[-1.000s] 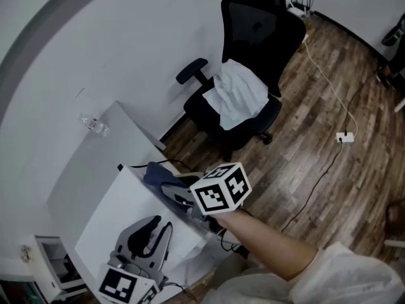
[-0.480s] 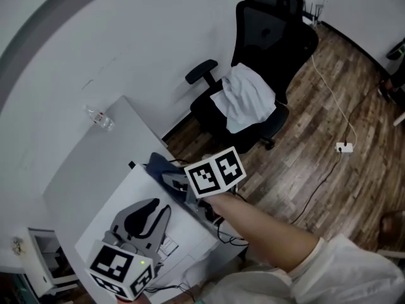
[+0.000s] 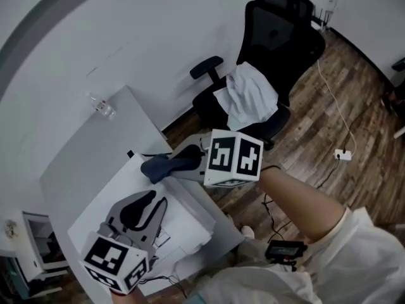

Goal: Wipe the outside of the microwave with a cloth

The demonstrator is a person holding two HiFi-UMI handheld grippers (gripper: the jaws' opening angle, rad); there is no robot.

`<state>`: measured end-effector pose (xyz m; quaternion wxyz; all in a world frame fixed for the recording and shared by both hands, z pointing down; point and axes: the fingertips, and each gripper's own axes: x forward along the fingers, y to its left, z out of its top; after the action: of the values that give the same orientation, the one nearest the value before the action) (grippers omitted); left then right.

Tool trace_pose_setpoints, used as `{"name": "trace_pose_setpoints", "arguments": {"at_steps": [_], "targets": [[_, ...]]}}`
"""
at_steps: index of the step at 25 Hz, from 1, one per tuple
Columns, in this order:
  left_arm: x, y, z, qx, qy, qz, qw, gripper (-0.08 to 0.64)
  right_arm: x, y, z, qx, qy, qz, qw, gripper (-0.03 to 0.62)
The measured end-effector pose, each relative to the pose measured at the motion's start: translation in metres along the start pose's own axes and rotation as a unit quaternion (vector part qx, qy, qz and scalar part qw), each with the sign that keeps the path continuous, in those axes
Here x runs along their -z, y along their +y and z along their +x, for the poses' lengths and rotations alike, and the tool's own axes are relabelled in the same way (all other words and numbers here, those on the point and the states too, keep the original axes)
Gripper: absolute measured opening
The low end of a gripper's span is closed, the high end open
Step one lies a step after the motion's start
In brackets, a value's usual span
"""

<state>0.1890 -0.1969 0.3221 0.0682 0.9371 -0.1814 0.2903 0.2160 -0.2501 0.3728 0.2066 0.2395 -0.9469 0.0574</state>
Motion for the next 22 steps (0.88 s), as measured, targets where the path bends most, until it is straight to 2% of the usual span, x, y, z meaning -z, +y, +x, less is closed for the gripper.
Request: {"name": "trace_pose_setpoints", "arguments": {"at_steps": [2, 4, 6, 9, 11, 15, 17, 19, 22], "targets": [[0.003, -0.005, 0.001, -0.012, 0.005, -0.003, 0.9999, 0.089, 0.005, 0.001, -0.006, -0.022, 0.009, -0.028, 0.999, 0.074], [0.003, -0.006, 0.001, -0.029, 0.005, 0.002, 0.9996, 0.089, 0.004, 0.004, -0.006, -0.04, 0.023, -0.081, 0.996, 0.074], [-0.001, -0.008, 0.001, -0.044, -0.015, -0.004, 0.9989, 0.089, -0.005, 0.01, -0.007, -0.057, 0.006, -0.107, 0.993, 0.074], [-0.004, -0.015, -0.002, -0.057, -0.048, -0.032, 0.9967, 0.089, -0.018, 0.015, -0.01, -0.082, -0.082, -0.049, 0.992, 0.074], [-0.005, -0.02, -0.005, -0.063, -0.053, -0.035, 0.996, 0.089, -0.017, 0.02, -0.01, -0.096, -0.133, -0.01, 0.986, 0.074], [-0.009, -0.024, -0.008, -0.085, -0.043, -0.032, 0.9949, 0.089, 0.0, 0.032, -0.009, -0.134, -0.18, 0.013, 0.974, 0.074], [-0.005, -0.021, -0.006, -0.111, -0.032, -0.043, 0.9923, 0.089, 0.005, 0.032, -0.003, -0.162, -0.208, 0.014, 0.964, 0.074], [0.002, -0.018, -0.001, -0.139, -0.024, -0.069, 0.9877, 0.089, 0.01, 0.029, 0.003, -0.188, -0.252, 0.013, 0.949, 0.074], [0.011, -0.007, 0.011, -0.179, -0.011, -0.112, 0.9773, 0.089, 0.014, 0.012, 0.013, -0.197, -0.309, 0.045, 0.929, 0.074]]}}
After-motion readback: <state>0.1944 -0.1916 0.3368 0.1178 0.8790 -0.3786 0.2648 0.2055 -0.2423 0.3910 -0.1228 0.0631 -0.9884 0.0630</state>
